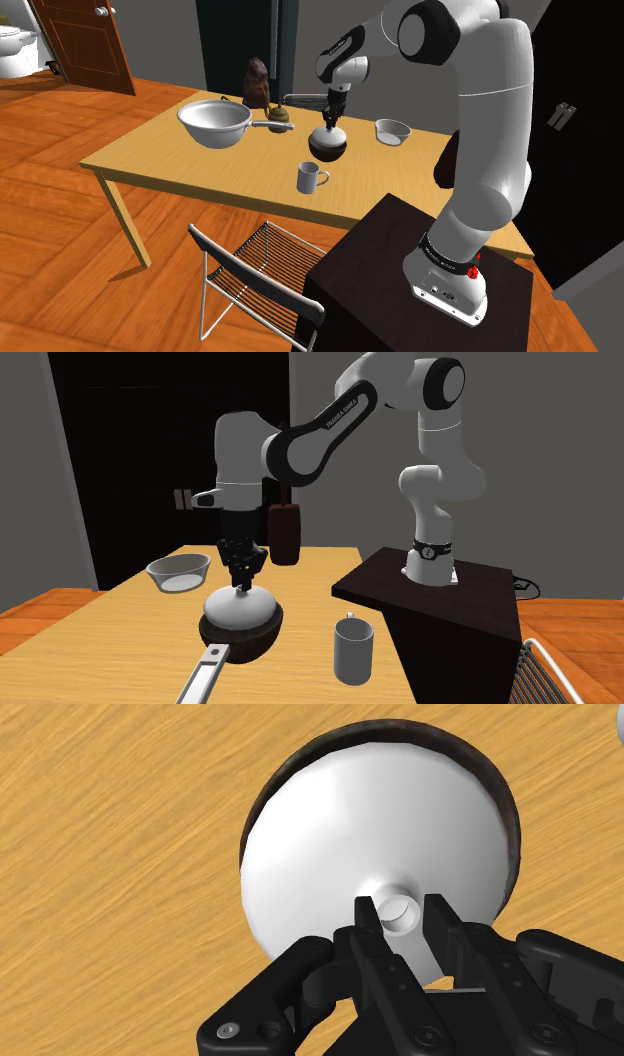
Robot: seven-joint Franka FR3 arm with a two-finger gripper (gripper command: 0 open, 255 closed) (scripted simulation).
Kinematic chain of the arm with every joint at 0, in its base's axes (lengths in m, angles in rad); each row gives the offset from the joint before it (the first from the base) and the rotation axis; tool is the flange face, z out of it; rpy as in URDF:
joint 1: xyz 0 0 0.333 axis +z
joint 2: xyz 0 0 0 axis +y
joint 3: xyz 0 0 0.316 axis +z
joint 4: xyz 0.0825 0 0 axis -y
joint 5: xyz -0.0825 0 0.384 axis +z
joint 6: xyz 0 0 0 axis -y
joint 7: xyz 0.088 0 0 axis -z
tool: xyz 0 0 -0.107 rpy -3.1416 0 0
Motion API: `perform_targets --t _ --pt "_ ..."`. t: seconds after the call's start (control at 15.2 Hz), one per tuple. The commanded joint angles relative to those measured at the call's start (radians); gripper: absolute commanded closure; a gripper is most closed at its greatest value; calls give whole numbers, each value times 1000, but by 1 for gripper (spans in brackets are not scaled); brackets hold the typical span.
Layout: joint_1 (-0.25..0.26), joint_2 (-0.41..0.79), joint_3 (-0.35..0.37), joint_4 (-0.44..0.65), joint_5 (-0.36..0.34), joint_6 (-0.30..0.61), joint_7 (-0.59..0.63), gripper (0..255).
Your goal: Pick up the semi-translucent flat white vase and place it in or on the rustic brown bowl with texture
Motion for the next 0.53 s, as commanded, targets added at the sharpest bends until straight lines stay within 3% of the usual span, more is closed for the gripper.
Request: perform_targets --t 0.0,0.2,0.26,0.46 --pt "0 1 0 0 1 2 0 255" --pt "0 1 0 0 1 2 0 255" --pt "0 1 0 0 1 2 0 0" --pt "0 1 0 0 1 2 0 0"
